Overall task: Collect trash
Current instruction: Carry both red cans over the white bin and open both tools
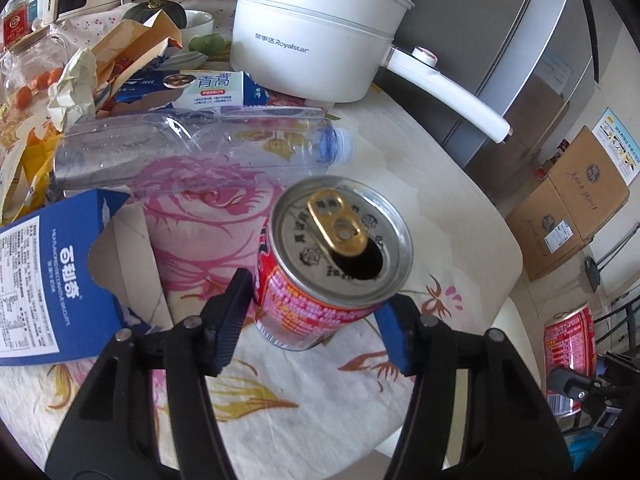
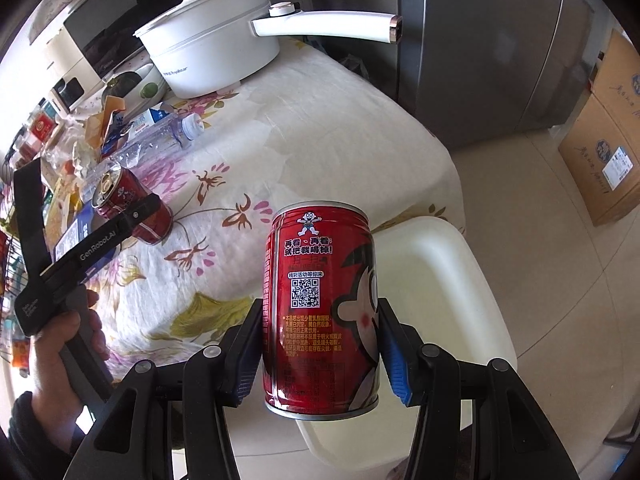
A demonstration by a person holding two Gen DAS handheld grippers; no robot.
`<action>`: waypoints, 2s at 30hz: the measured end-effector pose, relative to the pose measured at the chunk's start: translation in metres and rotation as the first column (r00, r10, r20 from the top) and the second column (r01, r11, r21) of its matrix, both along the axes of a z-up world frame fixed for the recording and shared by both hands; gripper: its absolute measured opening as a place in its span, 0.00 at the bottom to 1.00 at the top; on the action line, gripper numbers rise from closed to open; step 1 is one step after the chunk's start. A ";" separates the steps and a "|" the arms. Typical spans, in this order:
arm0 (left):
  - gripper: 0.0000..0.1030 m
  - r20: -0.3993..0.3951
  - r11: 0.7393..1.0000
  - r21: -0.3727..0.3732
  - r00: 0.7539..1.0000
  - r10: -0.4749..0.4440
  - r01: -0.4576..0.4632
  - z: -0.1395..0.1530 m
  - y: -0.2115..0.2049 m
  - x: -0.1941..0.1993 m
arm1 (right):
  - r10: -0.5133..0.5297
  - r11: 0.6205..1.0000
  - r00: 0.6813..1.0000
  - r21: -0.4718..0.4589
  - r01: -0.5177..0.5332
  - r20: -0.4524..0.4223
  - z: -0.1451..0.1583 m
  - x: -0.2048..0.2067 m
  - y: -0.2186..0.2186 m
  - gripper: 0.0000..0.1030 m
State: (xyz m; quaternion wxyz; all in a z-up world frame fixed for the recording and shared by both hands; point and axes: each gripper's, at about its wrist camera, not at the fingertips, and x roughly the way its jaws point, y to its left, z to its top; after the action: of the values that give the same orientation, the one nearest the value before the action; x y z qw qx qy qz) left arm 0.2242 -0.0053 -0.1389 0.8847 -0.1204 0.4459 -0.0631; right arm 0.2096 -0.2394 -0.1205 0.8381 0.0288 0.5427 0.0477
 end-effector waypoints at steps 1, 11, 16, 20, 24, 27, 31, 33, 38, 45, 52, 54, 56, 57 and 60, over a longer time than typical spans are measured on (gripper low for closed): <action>0.59 -0.004 1.000 -0.006 1.000 -0.004 0.004 0.001 0.000 -0.002 | -0.001 1.000 1.000 -0.004 0.001 0.001 0.000 -0.001 -0.002 0.52; 0.58 -0.021 0.995 -0.052 0.996 -0.091 0.090 0.011 -0.015 -0.030 | -0.018 0.999 1.000 -0.037 0.019 0.016 0.000 -0.016 -0.026 0.52; 0.58 -0.025 0.983 -0.070 0.985 -0.169 0.167 0.016 -0.040 -0.044 | -0.043 0.999 0.999 -0.031 0.043 0.004 -0.005 -0.025 -0.046 0.52; 0.58 -0.029 0.968 -0.088 0.970 -0.240 0.236 0.018 -0.064 -0.053 | -0.072 0.997 0.997 -0.033 0.072 -0.001 -0.008 -0.033 -0.066 0.52; 0.58 -0.052 0.947 -0.119 0.951 -0.305 0.297 0.014 -0.088 -0.059 | -0.091 0.995 0.996 -0.031 0.091 -0.012 -0.013 -0.042 -0.085 0.52; 0.58 -0.061 0.932 -0.125 0.935 -0.349 0.340 0.010 -0.107 -0.062 | -0.112 0.993 0.993 -0.028 0.112 -0.025 -0.016 -0.046 -0.099 0.52; 0.58 -0.088 0.912 -0.115 0.911 -0.404 0.394 -0.002 -0.131 -0.063 | -0.139 0.990 0.990 -0.034 0.138 -0.038 -0.021 -0.049 -0.118 0.52; 0.58 -0.112 0.905 -0.107 0.900 -0.422 0.411 -0.009 -0.140 -0.063 | -0.150 0.988 0.988 -0.037 0.148 -0.046 -0.024 -0.048 -0.123 0.52; 0.58 -0.164 0.904 -0.080 0.889 -0.428 0.420 -0.028 -0.154 -0.058 | -0.151 0.987 0.986 -0.058 0.147 -0.076 -0.034 -0.049 -0.130 0.52; 0.61 -0.187 0.903 -0.053 0.884 -0.428 0.426 -0.035 -0.158 -0.060 | -0.152 0.986 0.983 -0.084 0.144 -0.100 -0.044 -0.049 -0.133 0.52; 0.94 -0.193 0.919 0.067 0.909 -0.369 0.388 -0.023 -0.150 -0.065 | -0.152 0.985 0.982 -0.095 0.142 -0.108 -0.047 -0.045 -0.126 0.52; 0.99 -0.178 0.920 0.119 0.920 -0.350 0.374 -0.016 -0.142 -0.068 | -0.146 0.986 0.983 -0.099 0.136 -0.111 -0.048 -0.044 -0.123 0.52; 0.99 -0.178 0.922 0.149 0.927 -0.331 0.358 -0.011 -0.134 -0.069 | -0.139 0.986 0.983 -0.104 0.127 -0.117 -0.050 -0.042 -0.118 0.52; 0.99 -0.182 0.923 0.157 0.929 -0.323 0.351 -0.010 -0.130 -0.069 | -0.136 0.987 0.984 -0.105 0.123 -0.119 -0.051 -0.042 -0.117 0.52; 0.99 -0.192 0.931 0.160 0.936 -0.297 0.328 -0.006 -0.115 -0.068 | -0.124 0.987 0.984 -0.115 0.109 -0.130 -0.054 -0.039 -0.111 0.52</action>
State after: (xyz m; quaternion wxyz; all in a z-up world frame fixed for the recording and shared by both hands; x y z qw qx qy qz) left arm 0.1562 -0.1205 -0.1447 0.8309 0.0322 0.5347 -0.1506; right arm 0.1707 -0.3500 -0.1747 0.8007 0.0184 0.5979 -0.0327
